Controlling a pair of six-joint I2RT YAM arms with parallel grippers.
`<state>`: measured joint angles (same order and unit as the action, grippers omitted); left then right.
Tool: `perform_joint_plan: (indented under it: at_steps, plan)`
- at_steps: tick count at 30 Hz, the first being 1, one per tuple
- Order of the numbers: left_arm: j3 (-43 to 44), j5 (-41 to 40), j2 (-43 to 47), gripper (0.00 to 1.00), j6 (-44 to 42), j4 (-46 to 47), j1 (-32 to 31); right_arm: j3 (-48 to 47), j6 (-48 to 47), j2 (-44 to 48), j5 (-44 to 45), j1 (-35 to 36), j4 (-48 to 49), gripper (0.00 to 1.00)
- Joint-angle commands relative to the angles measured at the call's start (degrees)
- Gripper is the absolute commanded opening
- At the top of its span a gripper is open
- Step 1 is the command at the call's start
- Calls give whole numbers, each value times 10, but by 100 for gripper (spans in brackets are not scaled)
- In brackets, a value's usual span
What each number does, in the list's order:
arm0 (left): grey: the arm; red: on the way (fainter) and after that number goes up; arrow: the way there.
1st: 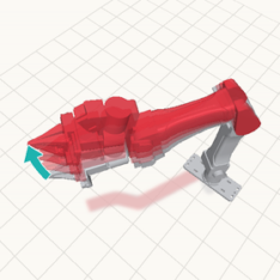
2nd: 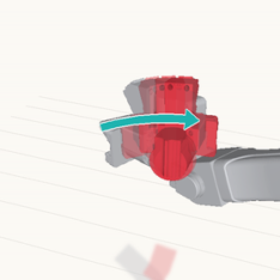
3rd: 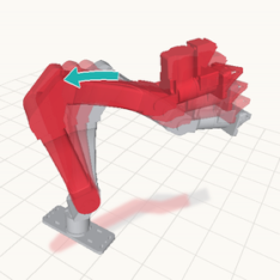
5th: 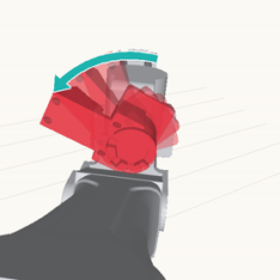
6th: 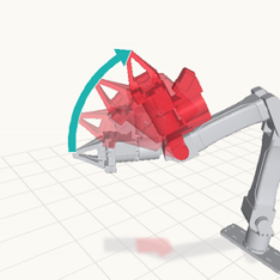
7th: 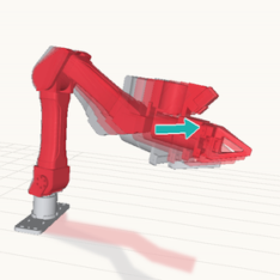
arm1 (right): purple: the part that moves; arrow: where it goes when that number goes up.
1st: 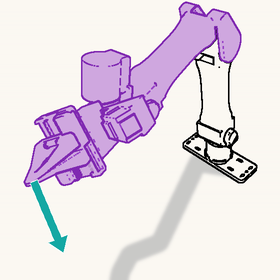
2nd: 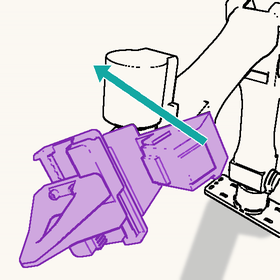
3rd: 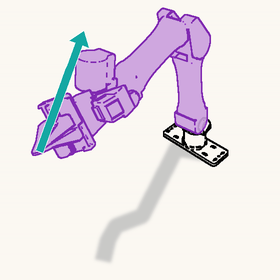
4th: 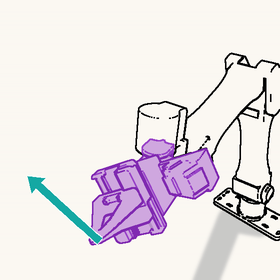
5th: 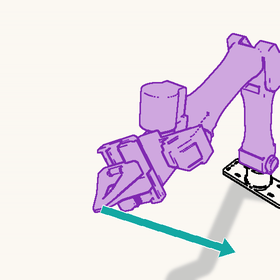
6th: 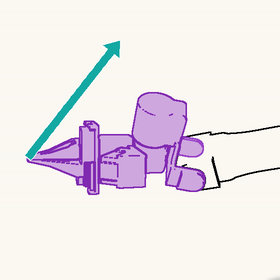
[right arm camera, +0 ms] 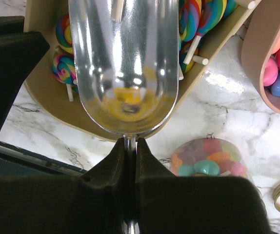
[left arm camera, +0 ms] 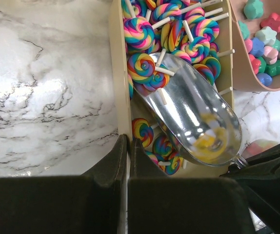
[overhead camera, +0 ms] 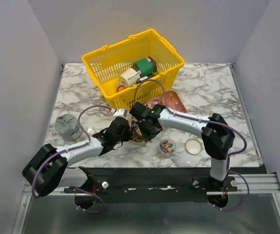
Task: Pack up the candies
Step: Scoop the fake candies from the storage box.
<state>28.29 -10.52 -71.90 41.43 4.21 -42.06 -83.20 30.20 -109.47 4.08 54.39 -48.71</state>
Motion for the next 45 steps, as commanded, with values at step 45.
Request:
perform_joint_plan:
  at_steps: [45]
  plan:
    - [12,10,3,0,0,-12,-8,102,-95,-1,188,-18,302,1]
